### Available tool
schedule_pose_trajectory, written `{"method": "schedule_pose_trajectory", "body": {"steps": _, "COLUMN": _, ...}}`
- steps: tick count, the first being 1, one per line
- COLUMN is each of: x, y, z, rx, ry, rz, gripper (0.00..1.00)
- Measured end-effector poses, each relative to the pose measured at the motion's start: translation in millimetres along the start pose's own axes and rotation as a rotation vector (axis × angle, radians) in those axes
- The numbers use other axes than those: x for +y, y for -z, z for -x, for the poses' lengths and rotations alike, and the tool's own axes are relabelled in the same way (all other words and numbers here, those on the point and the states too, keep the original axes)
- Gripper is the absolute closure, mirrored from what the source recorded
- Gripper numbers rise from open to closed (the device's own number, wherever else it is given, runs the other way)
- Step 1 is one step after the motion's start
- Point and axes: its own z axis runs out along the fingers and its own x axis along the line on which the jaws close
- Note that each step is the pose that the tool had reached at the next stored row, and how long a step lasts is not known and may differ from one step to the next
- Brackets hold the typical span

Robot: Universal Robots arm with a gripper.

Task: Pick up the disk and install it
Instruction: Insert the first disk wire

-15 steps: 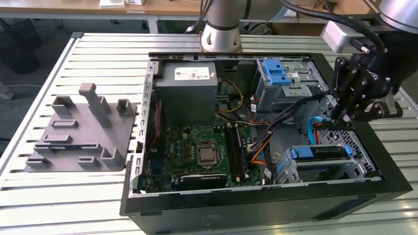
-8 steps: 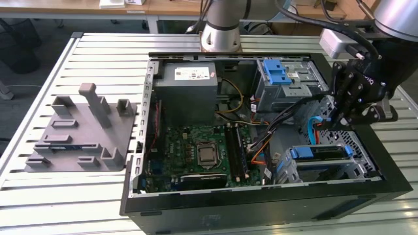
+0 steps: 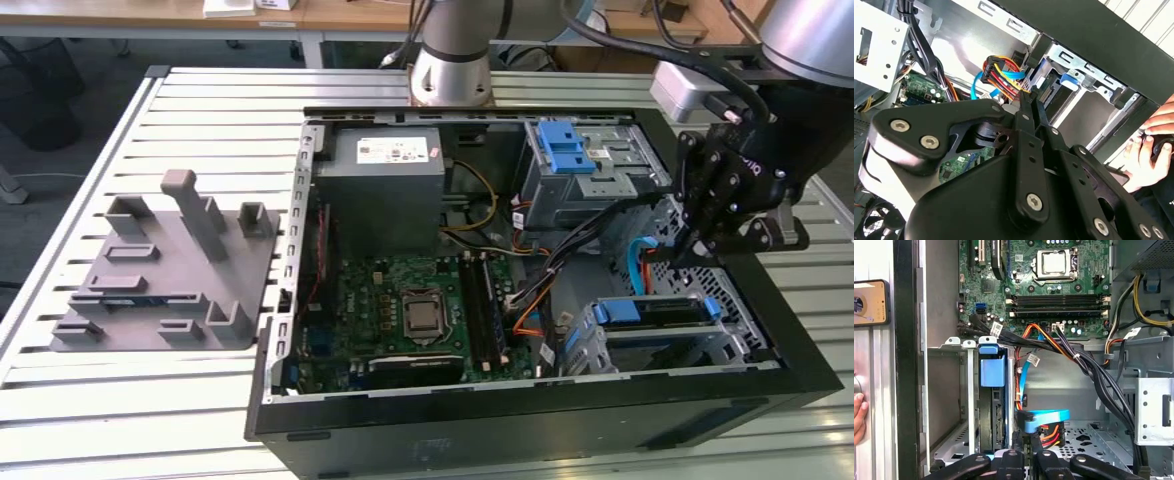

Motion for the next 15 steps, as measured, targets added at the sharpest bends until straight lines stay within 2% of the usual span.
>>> {"method": "schedule_pose_trajectory", "body": {"steps": 3, "x": -0.4, "y": -0.2, "z": -0.2, "rx": -0.0002, "ry": 0.0, "rz": 0.002, "gripper": 0.84}}
{"method": "schedule_pose_trajectory", "body": {"steps": 7, "x": -0.5, "y": -3.1, "z": -3.9, "rx": -0.0019, "ry": 0.0, "rz": 0.011, "gripper": 0.84}}
{"method": "schedule_pose_trajectory", "body": {"steps": 15, "x": -0.5, "y": -4.1, "z": -4.9, "rx": -0.0021, "ry": 0.001, "rz": 0.0116, "gripper": 0.84}}
